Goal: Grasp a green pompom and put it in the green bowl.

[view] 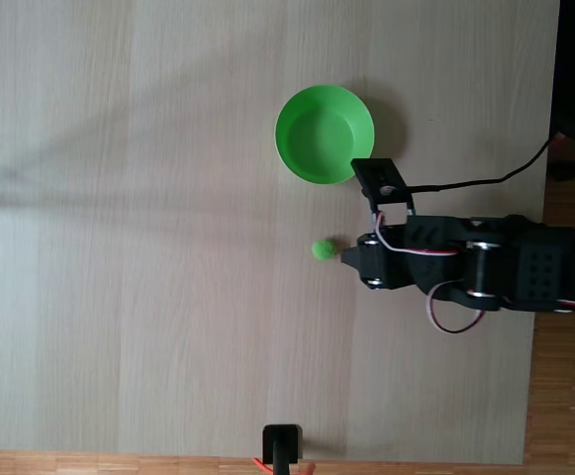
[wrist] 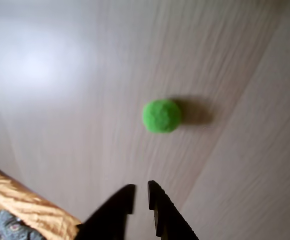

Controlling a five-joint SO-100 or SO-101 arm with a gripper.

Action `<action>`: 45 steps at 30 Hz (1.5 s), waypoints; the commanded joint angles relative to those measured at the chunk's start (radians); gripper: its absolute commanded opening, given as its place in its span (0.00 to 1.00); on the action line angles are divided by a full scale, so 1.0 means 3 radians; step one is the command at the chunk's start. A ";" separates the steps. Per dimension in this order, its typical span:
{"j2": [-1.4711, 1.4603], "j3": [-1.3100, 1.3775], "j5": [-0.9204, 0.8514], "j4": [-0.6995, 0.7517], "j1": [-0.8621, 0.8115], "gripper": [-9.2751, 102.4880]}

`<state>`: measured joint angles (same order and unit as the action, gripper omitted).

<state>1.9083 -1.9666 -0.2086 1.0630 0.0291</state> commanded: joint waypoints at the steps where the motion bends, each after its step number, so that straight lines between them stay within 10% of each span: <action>1: -0.0159 0.0220 0.0010 -0.0010 0.0005 0.17; 12: -0.0741 0.0251 -0.0041 -0.0056 0.0005 0.31; 45: -0.1488 0.0588 -0.0046 -0.0061 -0.0107 0.31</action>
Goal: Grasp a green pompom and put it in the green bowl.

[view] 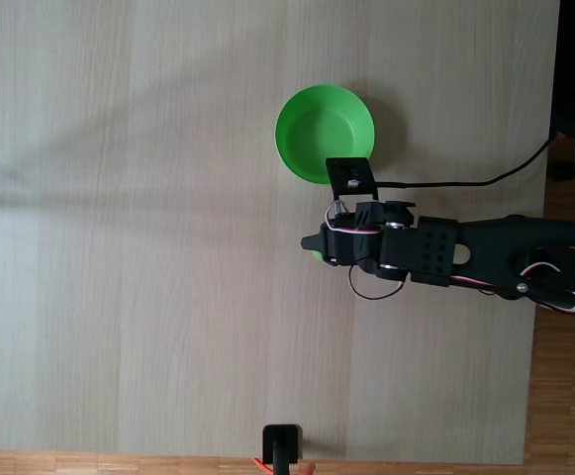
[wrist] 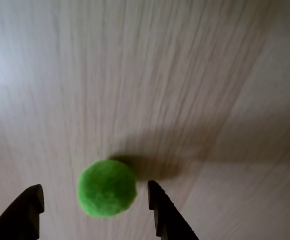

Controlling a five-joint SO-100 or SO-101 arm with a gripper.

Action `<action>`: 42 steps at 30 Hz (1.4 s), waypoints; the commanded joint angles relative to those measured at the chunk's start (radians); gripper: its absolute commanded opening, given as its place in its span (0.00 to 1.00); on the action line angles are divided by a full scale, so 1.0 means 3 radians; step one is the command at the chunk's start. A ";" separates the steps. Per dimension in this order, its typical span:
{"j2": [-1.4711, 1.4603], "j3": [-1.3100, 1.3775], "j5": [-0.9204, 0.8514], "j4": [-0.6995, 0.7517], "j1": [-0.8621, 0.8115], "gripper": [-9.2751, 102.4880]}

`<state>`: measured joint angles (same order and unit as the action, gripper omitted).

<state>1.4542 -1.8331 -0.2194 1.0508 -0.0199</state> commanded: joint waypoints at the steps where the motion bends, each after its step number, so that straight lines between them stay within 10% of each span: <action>1: 0.0026 0.0143 -0.0010 -0.0020 0.0087 0.31; 42: -0.0245 0.0133 -0.0005 -0.0026 0.0123 0.27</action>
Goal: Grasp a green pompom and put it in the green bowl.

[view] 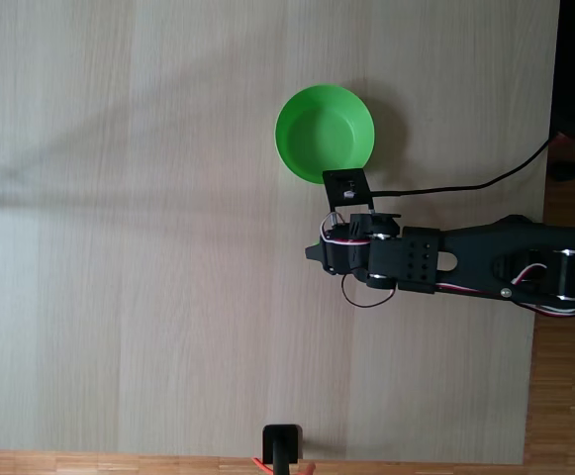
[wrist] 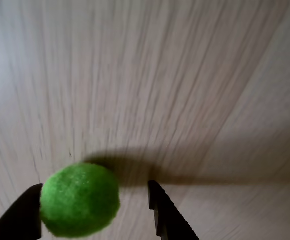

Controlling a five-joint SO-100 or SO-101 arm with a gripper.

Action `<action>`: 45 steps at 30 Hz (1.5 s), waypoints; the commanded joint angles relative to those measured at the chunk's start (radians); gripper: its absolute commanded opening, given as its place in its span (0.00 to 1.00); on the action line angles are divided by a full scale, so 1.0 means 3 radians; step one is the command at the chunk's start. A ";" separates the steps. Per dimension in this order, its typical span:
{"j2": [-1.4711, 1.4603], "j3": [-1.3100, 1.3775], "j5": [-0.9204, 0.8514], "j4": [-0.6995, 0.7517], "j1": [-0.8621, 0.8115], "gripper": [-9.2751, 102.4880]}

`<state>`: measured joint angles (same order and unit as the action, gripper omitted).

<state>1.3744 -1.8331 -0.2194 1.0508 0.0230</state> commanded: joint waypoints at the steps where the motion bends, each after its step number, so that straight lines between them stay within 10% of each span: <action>1: 0.0020 0.0138 -0.0005 -0.0026 -0.0020 0.26; 29: 0.0926 0.0143 -0.0010 -0.0225 -0.0199 0.08; 45: 0.0936 0.0537 -0.0680 -0.0107 -0.1606 0.08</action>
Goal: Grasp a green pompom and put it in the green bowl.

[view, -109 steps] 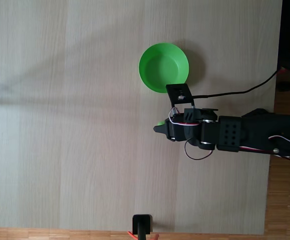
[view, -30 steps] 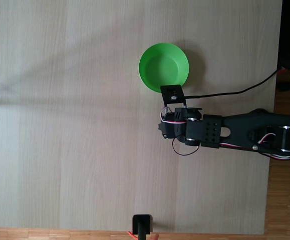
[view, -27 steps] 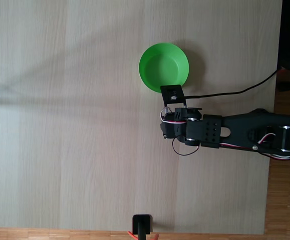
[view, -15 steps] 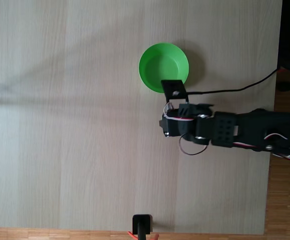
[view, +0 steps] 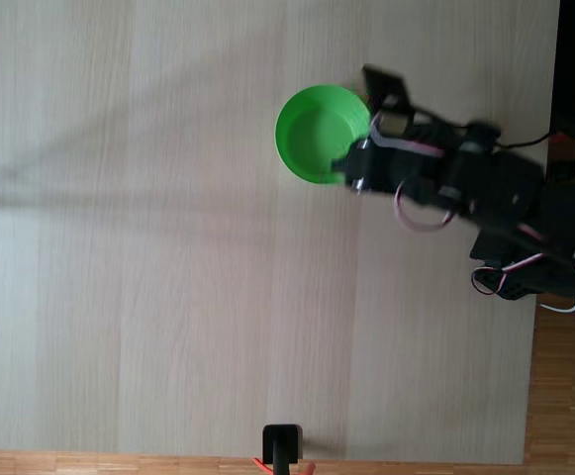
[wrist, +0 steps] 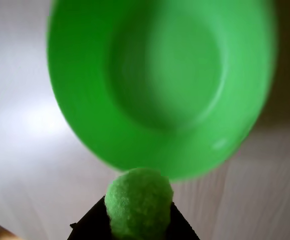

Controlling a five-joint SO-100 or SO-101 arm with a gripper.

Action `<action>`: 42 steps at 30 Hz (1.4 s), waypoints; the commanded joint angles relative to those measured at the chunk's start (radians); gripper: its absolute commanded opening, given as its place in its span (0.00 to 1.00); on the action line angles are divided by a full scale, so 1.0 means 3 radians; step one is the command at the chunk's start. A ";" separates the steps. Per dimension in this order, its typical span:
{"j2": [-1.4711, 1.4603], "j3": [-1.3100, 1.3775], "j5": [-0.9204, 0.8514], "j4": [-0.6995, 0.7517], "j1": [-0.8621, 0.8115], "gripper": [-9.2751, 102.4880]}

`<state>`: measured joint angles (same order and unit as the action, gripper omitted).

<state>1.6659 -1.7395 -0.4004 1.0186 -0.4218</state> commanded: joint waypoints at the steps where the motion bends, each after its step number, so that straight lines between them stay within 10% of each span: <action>1: -0.0092 0.0276 -0.0112 0.0005 -0.0148 0.08; 18: -0.0220 0.0373 -0.0153 0.0010 -0.0164 0.37; 42: 0.2495 -0.2122 -0.0107 -0.0041 0.1212 0.24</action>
<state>2.3178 -2.3240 -0.4387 1.0186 -0.0828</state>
